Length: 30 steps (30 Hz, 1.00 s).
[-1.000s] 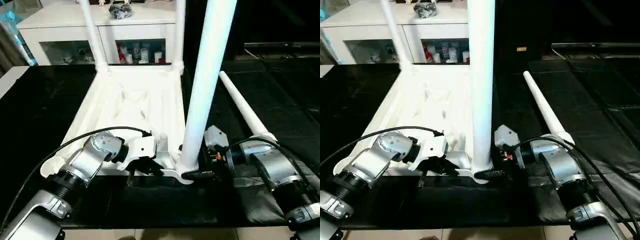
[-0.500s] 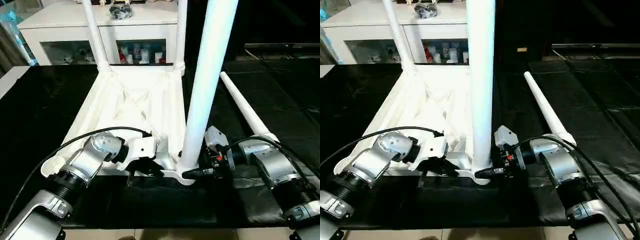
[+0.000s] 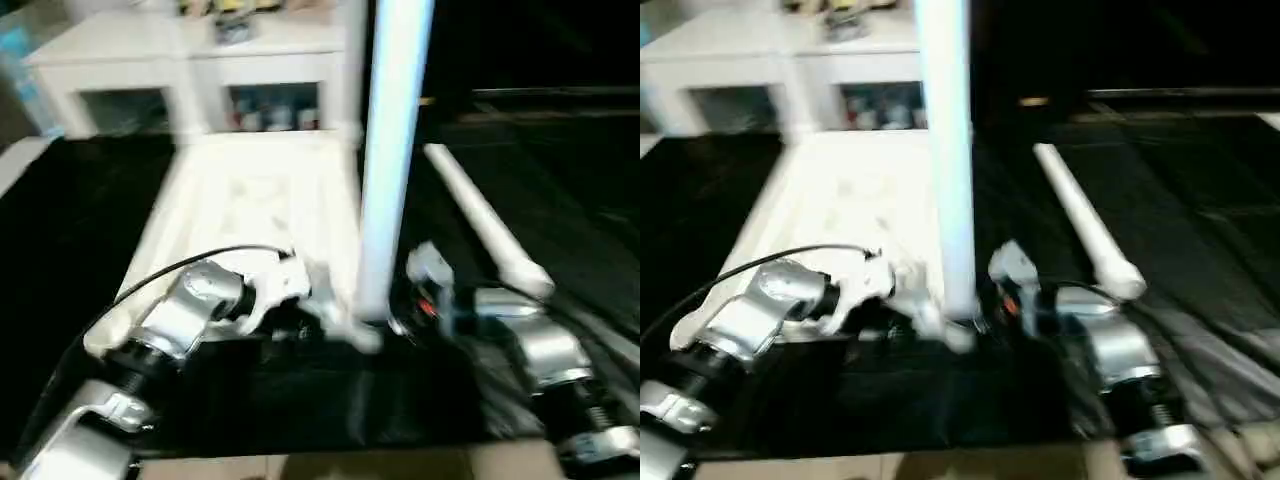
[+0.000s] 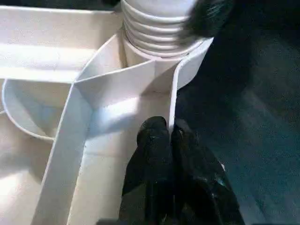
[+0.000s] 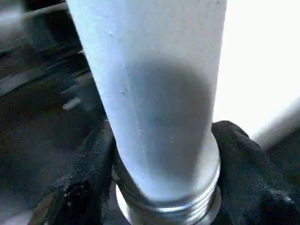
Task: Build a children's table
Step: Rotate leg to tighten
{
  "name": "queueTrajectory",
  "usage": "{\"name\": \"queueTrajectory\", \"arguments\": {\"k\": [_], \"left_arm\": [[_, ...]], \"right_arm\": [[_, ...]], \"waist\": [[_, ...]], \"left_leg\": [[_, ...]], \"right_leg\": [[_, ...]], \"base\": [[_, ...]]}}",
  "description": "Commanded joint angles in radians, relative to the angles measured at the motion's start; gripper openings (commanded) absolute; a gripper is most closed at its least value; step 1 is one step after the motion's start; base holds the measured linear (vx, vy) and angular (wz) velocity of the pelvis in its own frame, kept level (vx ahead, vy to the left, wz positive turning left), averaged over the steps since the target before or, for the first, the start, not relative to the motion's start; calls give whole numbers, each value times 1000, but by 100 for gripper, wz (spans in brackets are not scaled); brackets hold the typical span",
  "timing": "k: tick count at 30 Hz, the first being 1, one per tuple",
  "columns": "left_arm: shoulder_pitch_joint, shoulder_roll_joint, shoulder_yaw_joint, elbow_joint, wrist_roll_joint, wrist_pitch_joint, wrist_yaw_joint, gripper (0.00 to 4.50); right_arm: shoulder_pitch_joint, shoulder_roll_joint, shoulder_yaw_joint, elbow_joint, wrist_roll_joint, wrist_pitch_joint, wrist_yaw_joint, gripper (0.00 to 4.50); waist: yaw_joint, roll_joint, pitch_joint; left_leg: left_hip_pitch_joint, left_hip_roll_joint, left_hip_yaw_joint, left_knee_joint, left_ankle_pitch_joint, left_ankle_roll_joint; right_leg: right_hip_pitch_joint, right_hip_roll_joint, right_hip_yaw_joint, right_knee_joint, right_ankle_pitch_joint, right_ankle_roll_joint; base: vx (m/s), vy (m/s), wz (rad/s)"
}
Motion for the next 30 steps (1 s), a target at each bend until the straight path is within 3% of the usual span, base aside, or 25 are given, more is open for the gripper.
{"name": "queueTrajectory", "arguments": {"k": [1, 2, 5, 8, 12, 13, 14, 15, 16, 18, 21, 26, 27, 30], "left_arm": [[-26, -77, 31, -51, -40, 58, 102, 0], [-27, -97, 43, -62, -39, 88, 136, 0], [-31, -138, 76, -78, -35, 152, 218, 0], [-37, -204, 130, -100, -27, 188, 352, 0], [-30, -212, 120, -122, -17, 202, 359, 0], [-30, -212, 120, -122, -17, 202, 359, 0], [-28, -209, 119, -126, -16, 206, 358, 0], [-25, -203, 117, -133, -14, 214, 357, 0], [-23, -195, 114, -137, -13, 215, 352, 0], [-18, -178, 104, -141, -12, 206, 339, 0], [-9, -149, 87, -143, -10, 181, 300, 0], [10, -80, 59, -138, -20, 120, 182, 0], [13, -72, 57, -137, -24, 114, 165, 0], [22, -20, 28, -127, -29, 40, 70, 0]], "right_arm": [[-8, 88, 55, 7, -18, 58, -94, 270], [-18, 117, 42, 14, -17, 83, -147, 270], [-41, 164, 25, 31, -25, 109, -235, 270], [-65, 207, 22, 46, -45, 120, -315, 270], [-51, 219, 35, 24, -56, 118, -313, 270], [-51, 219, 35, 24, -56, 118, -313, 270], [-46, 219, 38, 19, -59, 112, -310, 270], [-41, 219, 40, 14, -62, 108, -310, 324], [-36, 217, 42, 8, -62, 104, -309, 338], [-28, 212, 44, 0, -61, 99, -306, 359], [-15, 194, 49, -16, -58, 84, -281, 386], [3, 125, 31, -35, -49, 23, -206, 416], [4, 114, 26, -37, -45, 16, -191, 439], [10, 52, 8, -56, -16, -6, -89, 446]], "waist": [[-8, -17, -50], [-15, -19, -49], [-30, -12, -53], [-38, -8, -58], [-33, -9, -67], [-33, -9, -67], [-31, -6, -69], [-30, -8, -72], [-27, -3, -73], [-24, -3, -76], [-23, 0, -73], [-24, 0, -67], [-24, 1, -66], [-15, 1, -67]], "left_leg": [[-3, 5, -15, -78, -315, 5], [-5, 2, -16, -77, -321, 8], [-2, -1, -19, -73, -325, 16], [-2, 5, -19, -77, -300, 32], [-12, 10, -15, -76, -235, 58], [-12, 10, -15, -76, -235, 58], [-12, 11, -14, -74, -204, 64], [-13, 10, -11, -70, -168, 74], [-14, 9, -10, -68, -138, 85], [-17, 10, -10, -66, -94, 101], [-15, 11, -10, -68, -112, 103], [-8, 15, -9, -75, -191, 75], [-7, 16, -9, -76, -202, 69], [-3, 18, -9, -76, -212, 71]], "right_leg": [[48, -50, 23, -109, -598, -80], [48, -49, 20, -111, -611, -71], [43, -50, 15, -120, -611, -67], [46, -45, 18, -109, -487, -115], [54, -47, 29, -90, -332, -167], [54, -47, 29, -90, -332, -167], [54, -48, 32, -84, -284, -187], [56, -48, 33, -79, -232, -203], [58, -48, 34, -75, -192, -217], [63, -48, 34, -67, -136, -234], [63, -47, 32, -69, -149, -238], [58, -47, 33, -80, -242, -214], [56, -47, 35, -81, -254, -212], [54, -47, 37, -81, -249, -209]], "base": [[0, 0, 0], [0, 0, 0], [0, 0, 0], [0, 0, 0], [0, 0, 0], [51, -2, 2], [51, -2, 2], [52, -12, 3], [0, 0, 0], [0, 0, 0], [0, 0, 0], [0, 0, 0], [0, 0, 0], [0, 0, 0]]}}
